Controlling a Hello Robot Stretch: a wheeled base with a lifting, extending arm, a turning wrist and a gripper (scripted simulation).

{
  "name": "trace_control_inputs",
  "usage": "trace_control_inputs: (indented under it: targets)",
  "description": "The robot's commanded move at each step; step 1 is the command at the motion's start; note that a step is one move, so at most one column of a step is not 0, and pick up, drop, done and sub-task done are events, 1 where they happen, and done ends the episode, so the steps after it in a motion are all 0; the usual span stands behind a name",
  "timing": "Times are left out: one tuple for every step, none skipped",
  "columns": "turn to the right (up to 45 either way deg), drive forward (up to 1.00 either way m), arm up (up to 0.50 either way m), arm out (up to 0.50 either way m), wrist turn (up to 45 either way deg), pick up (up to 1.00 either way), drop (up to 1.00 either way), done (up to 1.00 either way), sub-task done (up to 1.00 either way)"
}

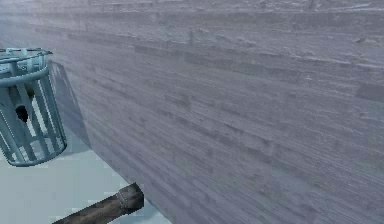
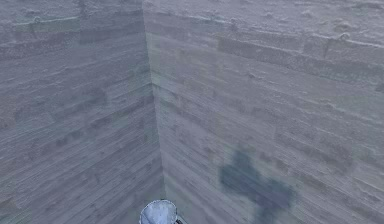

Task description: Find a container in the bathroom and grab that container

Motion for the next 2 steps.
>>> trace_control_inputs:
  targets:
    - [0.0,0.00,0.00,0.00,0.0,1.00,0.00,0.00,0.00]
    - [0.0,0.00,0.10,0.00,0.0,0.00,0.00,0.00,0.00]
